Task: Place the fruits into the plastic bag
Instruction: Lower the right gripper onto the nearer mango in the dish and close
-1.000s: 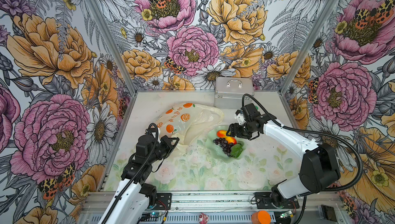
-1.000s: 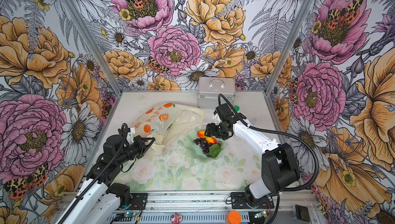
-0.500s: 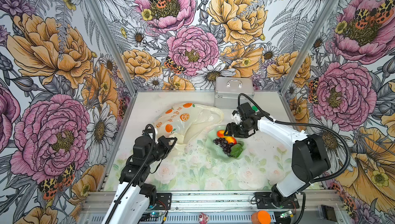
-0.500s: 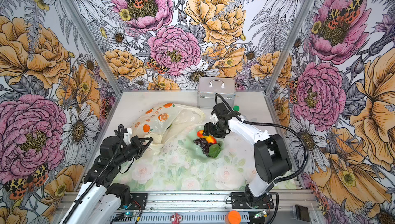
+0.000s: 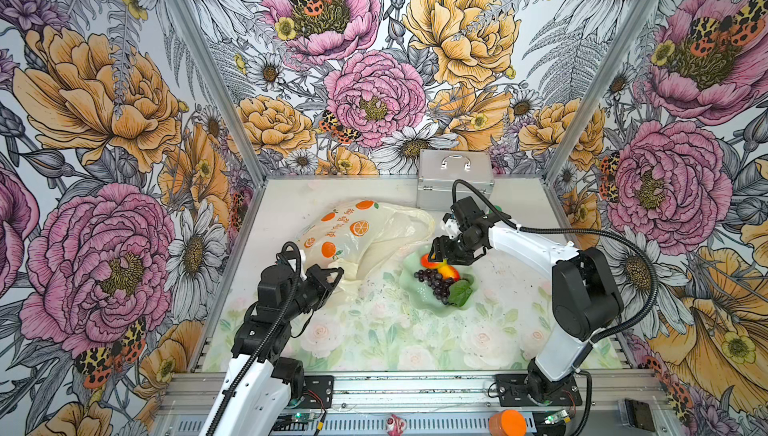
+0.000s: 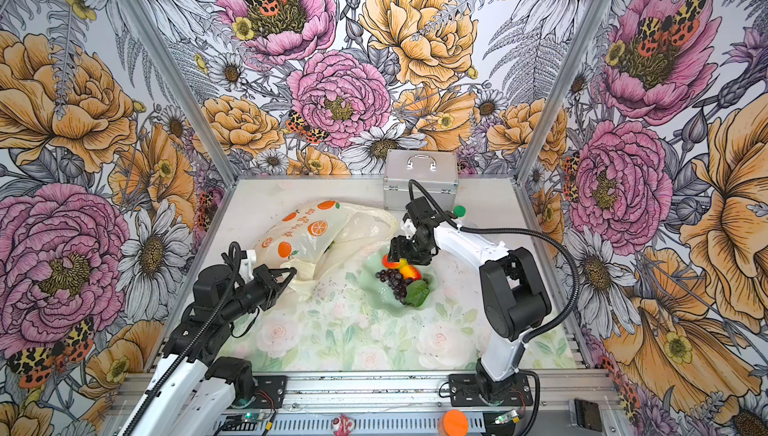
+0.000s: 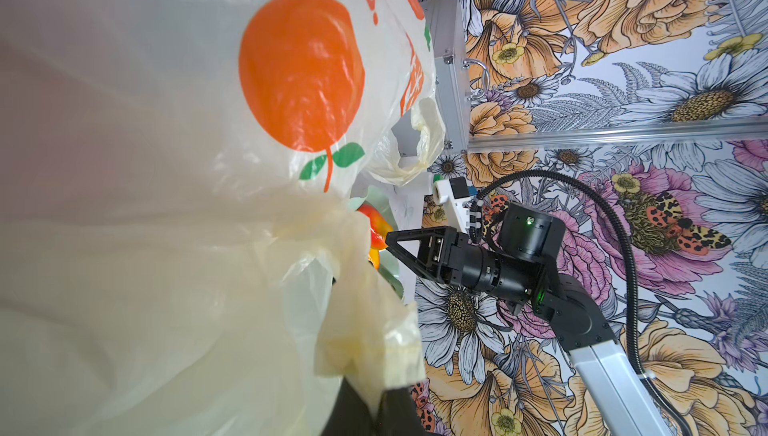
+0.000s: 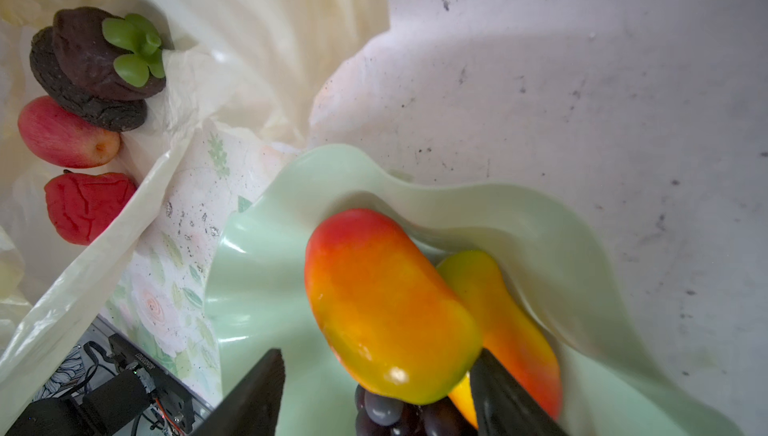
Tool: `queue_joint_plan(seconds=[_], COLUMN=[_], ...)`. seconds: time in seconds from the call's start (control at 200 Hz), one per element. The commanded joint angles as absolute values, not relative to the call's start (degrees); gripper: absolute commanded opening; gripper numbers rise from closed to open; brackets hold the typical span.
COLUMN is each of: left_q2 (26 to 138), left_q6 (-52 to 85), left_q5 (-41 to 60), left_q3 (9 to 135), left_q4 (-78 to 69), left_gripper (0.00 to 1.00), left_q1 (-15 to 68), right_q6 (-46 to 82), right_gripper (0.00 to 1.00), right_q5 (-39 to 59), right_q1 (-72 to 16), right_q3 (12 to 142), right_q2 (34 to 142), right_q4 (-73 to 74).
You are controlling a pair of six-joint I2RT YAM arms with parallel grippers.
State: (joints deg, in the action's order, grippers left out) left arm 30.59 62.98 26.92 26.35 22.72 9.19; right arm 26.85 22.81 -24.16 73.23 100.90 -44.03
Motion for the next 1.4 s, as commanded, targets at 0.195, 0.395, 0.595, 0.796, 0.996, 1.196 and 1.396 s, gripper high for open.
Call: queue_joint_plan(seconds=[0.195, 0.395, 0.595, 0.796, 0.996, 1.196, 1.396], left_q2=[30.9, 31.4, 31.8, 31.8, 31.4, 30.4, 29.3], left_q6=[60.7, 60.1, 59.7, 59.6, 59.7, 60.3, 60.9], left_q5=[30.1, 31.6, 32.5, 32.9, 33.0, 32.8, 32.6], left_q3=[26.4, 26.5, 26.6, 26.6, 26.4, 25.8, 25.1], left_q4=[23.7, 24.0, 24.0, 24.4, 24.5, 24.7, 24.6], left_gripper=[0.00, 0.00, 0.00, 0.00, 0.00, 0.00, 0.00], left_q1=[6.7, 5.0, 4.2, 3.9, 3.8, 3.8, 3.8], right_q6=[26.0, 26.0, 25.9, 26.2, 26.6, 27.2, 28.3], right_gripper=[0.71, 0.70, 0.75, 0.67, 0.46, 0.34, 0.33], right_q5=[22.9, 22.5, 21.6, 21.1, 19.2, 19.2, 19.1], right_q1=[-25.4, -26.1, -26.9, -27.3, -27.3, -27.1, -26.7], right_q3=[77.2, 77.9, 78.1, 78.5, 78.5, 77.9, 76.3], right_q2=[105.0, 106.8, 108.1, 108.4, 106.7, 104.6, 101.0], right_q4=[-43.0, -43.0, -43.1, -43.1, -43.0, -43.1, -43.1])
